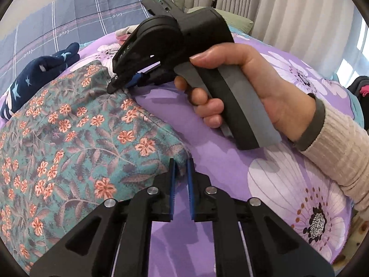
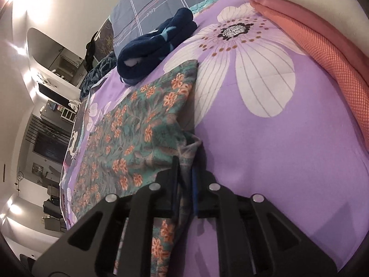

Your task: Fold small clothes

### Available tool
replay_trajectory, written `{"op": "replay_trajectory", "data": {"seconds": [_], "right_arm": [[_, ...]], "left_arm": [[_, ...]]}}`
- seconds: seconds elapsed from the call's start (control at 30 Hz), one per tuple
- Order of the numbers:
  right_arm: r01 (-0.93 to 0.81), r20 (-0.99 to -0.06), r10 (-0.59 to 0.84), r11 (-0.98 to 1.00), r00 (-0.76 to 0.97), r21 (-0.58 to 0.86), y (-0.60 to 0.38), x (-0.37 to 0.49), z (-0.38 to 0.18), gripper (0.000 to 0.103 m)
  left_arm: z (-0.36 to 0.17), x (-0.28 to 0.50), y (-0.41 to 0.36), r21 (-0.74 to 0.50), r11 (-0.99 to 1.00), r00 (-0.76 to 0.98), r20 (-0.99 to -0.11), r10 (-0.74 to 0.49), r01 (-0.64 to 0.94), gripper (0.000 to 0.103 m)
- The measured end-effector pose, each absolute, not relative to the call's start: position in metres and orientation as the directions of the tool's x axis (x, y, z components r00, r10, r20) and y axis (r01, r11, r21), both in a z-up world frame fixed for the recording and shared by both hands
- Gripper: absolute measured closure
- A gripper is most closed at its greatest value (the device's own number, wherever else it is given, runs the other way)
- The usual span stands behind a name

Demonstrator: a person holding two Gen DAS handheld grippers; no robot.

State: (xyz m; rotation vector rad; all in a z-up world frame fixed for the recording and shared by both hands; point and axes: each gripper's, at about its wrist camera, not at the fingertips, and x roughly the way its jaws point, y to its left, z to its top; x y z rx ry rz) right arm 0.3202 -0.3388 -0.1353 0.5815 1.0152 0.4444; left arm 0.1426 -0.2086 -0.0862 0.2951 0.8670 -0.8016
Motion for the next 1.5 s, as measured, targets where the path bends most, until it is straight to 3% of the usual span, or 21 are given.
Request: {"op": "replay_trajectory", "data": {"seconds": [0.13, 0.17, 0.2, 0.23, 0.27, 0.33, 0.53, 0.57, 0.6, 0.63, 0.67, 0.8, 0.83, 1.0, 1.13, 1.17, 1.2, 1.27, 1.37, 1.4, 1.5], "right_arm": [[-0.068, -0.653, 0.599, 0.759, 0.464, 0.648, -0.338, 0.315, -0.135, 0.089], [-0.067, -0.651, 0.600, 0.757, 0.464, 0.650, -0.339, 0.313, -0.136, 0.089], [-0.067, -0.649, 0.603, 0.754, 0.464, 0.653, -0.340, 0.311, -0.136, 0.088], [-0.068, -0.646, 0.606, 0.752, 0.463, 0.656, -0.342, 0.311, -0.137, 0.088], [-0.068, -0.642, 0.612, 0.746, 0.463, 0.663, -0.343, 0.310, -0.138, 0.087], [-0.063, -0.630, 0.626, 0.730, 0.459, 0.680, -0.345, 0.312, -0.141, 0.086], [-0.075, -0.594, 0.657, 0.697, 0.464, 0.713, -0.349, 0.312, -0.146, 0.086], [-0.080, -0.593, 0.655, 0.700, 0.467, 0.710, -0.348, 0.312, -0.145, 0.086], [-0.084, -0.593, 0.653, 0.702, 0.470, 0.707, -0.348, 0.312, -0.145, 0.086], [-0.088, -0.595, 0.650, 0.707, 0.473, 0.702, -0.347, 0.311, -0.144, 0.086], [-0.091, -0.597, 0.646, 0.712, 0.476, 0.697, -0.347, 0.311, -0.143, 0.086], [-0.090, -0.603, 0.570, 0.764, 0.558, 0.639, -0.346, 0.301, -0.129, 0.086], [-0.107, -0.590, 0.562, 0.770, 0.581, 0.629, -0.345, 0.300, -0.124, 0.093], [-0.062, -0.639, 0.507, 0.809, 0.578, 0.585, -0.344, 0.303, -0.129, 0.095], [-0.051, -0.595, 0.562, 0.750, 0.574, 0.659, -0.357, 0.305, -0.141, 0.093], [-0.053, -0.593, 0.562, 0.750, 0.577, 0.659, -0.357, 0.305, -0.141, 0.093], [-0.055, -0.594, 0.558, 0.754, 0.580, 0.654, -0.356, 0.304, -0.140, 0.092], [-0.058, -0.603, 0.535, 0.774, 0.592, 0.631, -0.353, 0.301, -0.135, 0.089], [-0.062, -0.616, 0.459, 0.830, 0.640, 0.554, -0.350, 0.286, -0.118, 0.070], [-0.068, -0.619, 0.413, 0.862, 0.667, 0.502, -0.347, 0.276, -0.108, 0.062], [-0.092, -0.632, 0.330, 0.921, 0.702, 0.379, -0.333, 0.254, -0.088, 0.060]], "left_arm": [[-0.085, 0.139, -0.205, -0.078, 0.692, 0.403, -0.764, -0.504, 0.718, 0.093], [-0.083, 0.139, -0.204, -0.073, 0.700, 0.414, -0.761, -0.499, 0.710, 0.087], [-0.081, 0.135, -0.202, -0.061, 0.716, 0.437, -0.754, -0.489, 0.696, 0.070], [-0.079, 0.136, -0.200, -0.052, 0.728, 0.462, -0.742, -0.486, 0.684, 0.062], [-0.074, 0.132, -0.197, -0.031, 0.742, 0.501, -0.718, -0.483, 0.670, 0.048], [-0.069, 0.129, -0.196, 0.017, 0.742, 0.545, -0.690, -0.477, 0.670, 0.042], [-0.084, 0.145, -0.214, 0.023, 0.720, 0.494, -0.743, -0.452, 0.694, 0.048], [-0.086, 0.147, -0.215, 0.028, 0.722, 0.495, -0.746, -0.446, 0.692, 0.058], [-0.087, 0.148, -0.216, 0.049, 0.726, 0.511, -0.742, -0.433, 0.686, 0.081], [-0.088, 0.150, -0.216, 0.069, 0.731, 0.528, -0.737, -0.421, 0.679, 0.093], [-0.087, 0.153, -0.213, 0.055, 0.734, 0.522, -0.738, -0.427, 0.677, 0.095], [-0.074, 0.153, -0.197, -0.045, 0.725, 0.475, -0.727, -0.495, 0.687, 0.097], [-0.070, 0.151, -0.192, -0.085, 0.706, 0.443, -0.724, -0.529, 0.703, 0.097], [-0.072, 0.145, -0.192, -0.058, 0.682, 0.424, -0.744, -0.516, 0.729, 0.097], [-0.088, 0.139, -0.205, -0.009, 0.664, 0.422, -0.766, -0.485, 0.747, 0.093], [-0.089, 0.136, -0.207, 0.011, 0.659, 0.431, -0.764, -0.479, 0.752, 0.087], [-0.088, 0.133, -0.209, 0.020, 0.654, 0.435, -0.763, -0.479, 0.756, 0.073], [-0.086, 0.128, -0.209, 0.011, 0.642, 0.424, -0.759, -0.494, 0.767, 0.056], [-0.078, 0.118, -0.201, 0.011, 0.656, 0.438, -0.753, -0.491, 0.755, 0.055], [-0.075, 0.116, -0.195, 0.011, 0.668, 0.451, -0.746, -0.489, 0.744, 0.049], [-0.064, 0.113, -0.164, -0.009, 0.724, 0.501, -0.716, -0.486, 0.690, 0.032]]}}
